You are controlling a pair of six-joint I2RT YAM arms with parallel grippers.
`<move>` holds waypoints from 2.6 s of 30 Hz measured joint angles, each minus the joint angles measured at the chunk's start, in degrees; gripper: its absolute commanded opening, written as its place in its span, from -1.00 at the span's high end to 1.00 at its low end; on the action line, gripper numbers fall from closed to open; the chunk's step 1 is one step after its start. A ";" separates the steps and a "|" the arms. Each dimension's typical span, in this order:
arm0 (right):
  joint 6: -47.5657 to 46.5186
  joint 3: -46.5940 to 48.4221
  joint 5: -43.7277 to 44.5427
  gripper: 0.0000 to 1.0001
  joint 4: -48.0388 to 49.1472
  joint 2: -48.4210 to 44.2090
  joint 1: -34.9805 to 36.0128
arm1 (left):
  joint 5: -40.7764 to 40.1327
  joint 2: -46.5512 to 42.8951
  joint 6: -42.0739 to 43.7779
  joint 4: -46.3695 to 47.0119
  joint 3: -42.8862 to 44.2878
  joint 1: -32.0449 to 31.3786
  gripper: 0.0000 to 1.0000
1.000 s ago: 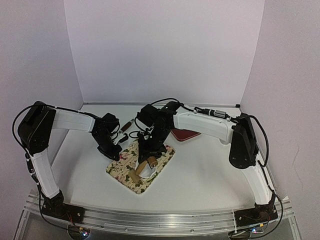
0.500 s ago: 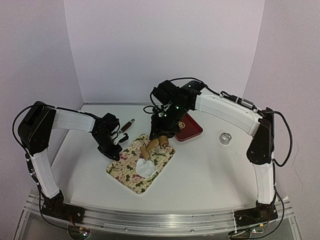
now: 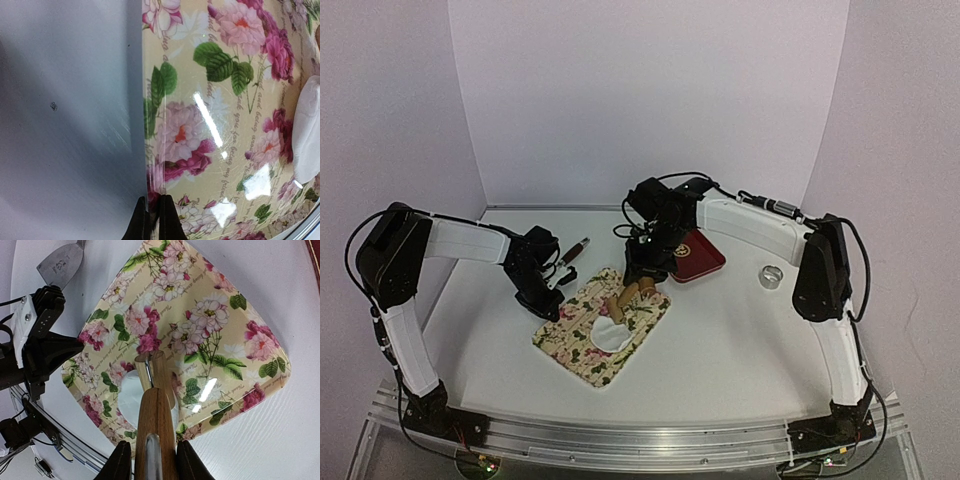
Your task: Roll out the dumpling wrappers from the dough
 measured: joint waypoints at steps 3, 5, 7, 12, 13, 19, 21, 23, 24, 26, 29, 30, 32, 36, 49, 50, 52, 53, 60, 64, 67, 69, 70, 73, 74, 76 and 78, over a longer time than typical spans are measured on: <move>0.20 -0.29 -0.50 1.00 0.86 0.00 0.00 | 0.00 0.00 0.00 -0.02 0.00 0.00 1.00; 0.26 -0.81 -0.63 1.00 1.26 0.00 0.00 | 0.00 0.00 0.02 -0.02 0.00 0.00 1.00; 0.42 -1.34 -0.82 1.00 1.44 0.00 0.00 | 0.00 0.00 0.00 -0.02 0.00 0.00 1.00; 1.71 -3.47 -2.14 1.00 3.40 -0.13 -0.25 | 0.00 0.00 0.02 -0.01 0.00 0.00 1.00; 2.02 -4.17 -2.48 1.00 4.11 -0.27 -0.28 | 0.00 0.00 0.02 -0.01 0.00 0.00 1.00; 3.56 -8.57 -4.20 1.00 8.40 -1.44 -0.28 | 0.00 0.00 0.02 0.00 0.00 0.00 1.00; 3.79 -9.45 -4.60 1.00 9.22 -1.62 -0.38 | 0.00 0.00 0.02 0.00 0.00 0.00 1.00; 3.93 -10.08 -5.03 1.00 9.84 -1.74 -0.50 | 0.00 0.01 0.02 0.00 0.00 0.00 1.00; 3.99 -10.34 -5.28 1.00 10.14 -1.78 -0.58 | 0.00 0.02 0.02 0.00 0.00 0.00 1.00; 4.09 -10.71 -5.79 1.00 10.52 -1.79 -0.74 | 0.00 0.02 0.02 0.00 0.00 0.00 1.00; 4.09 -10.96 -6.43 1.00 10.89 -1.65 -0.92 | 0.00 0.02 0.02 0.00 0.00 0.00 1.00; 4.09 -10.96 -6.63 1.00 11.01 -1.52 -0.97 | 0.00 0.03 0.02 0.01 0.00 0.00 1.00; 4.09 -10.93 -7.22 1.00 11.21 -1.21 -1.09 | 0.01 0.04 0.02 0.02 0.00 0.00 1.00; 4.09 -10.87 -8.74 1.00 11.67 -0.36 -1.40 | 0.05 0.04 -0.11 0.02 0.00 0.00 1.00; 4.19 -8.54 -13.36 1.00 12.55 3.26 -1.77 | 0.89 0.11 -1.24 0.30 -0.14 0.18 1.00; 4.26 -8.31 -13.62 1.00 12.59 3.59 -1.77 | 0.95 0.11 -1.25 0.33 -0.17 0.22 1.00; 4.44 -7.76 -14.05 1.00 12.59 4.23 -1.72 | 1.01 0.11 -1.26 0.35 -0.19 0.24 1.00; 4.52 -7.49 -14.30 1.00 12.61 4.53 -1.69 | 1.01 0.11 -1.27 0.36 -0.20 0.24 1.00; 5.22 -5.57 -15.04 1.00 12.71 6.14 -1.07 | 1.23 0.09 -1.27 0.53 -0.39 0.30 1.00; 5.68 -4.07 -15.09 1.00 12.61 7.15 -0.43 | 1.38 -0.01 -1.27 0.76 -0.55 0.37 1.00; 5.89 -2.98 -15.09 1.00 12.57 7.86 0.01 | 1.42 -0.02 -1.29 0.76 -0.55 0.37 1.00; 6.03 -2.54 -15.09 1.00 12.55 8.17 0.20 | 1.40 -0.02 -1.33 0.76 -0.55 0.39 1.00; 6.10 -2.51 -15.04 1.00 12.62 8.19 0.32 | 1.38 -0.02 -1.42 0.76 -0.56 0.38 1.00; 6.60 -3.55 -14.85 1.00 13.45 7.36 0.48 | 1.33 -0.22 -1.67 1.08 -0.93 0.39 1.00; 6.95 -4.77 -14.71 1.00 14.23 6.64 0.48 | 1.29 -0.39 -2.00 1.35 -1.16 0.39 1.00; 7.72 -7.38 -14.27 1.00 16.02 5.14 0.49 | 1.29 -0.54 -2.72 1.61 -1.36 0.49 1.00; 8.54 -11.25 -13.74 1.00 18.48 3.01 0.50 | 1.36 -0.69 -3.24 1.95 -1.63 0.75 1.00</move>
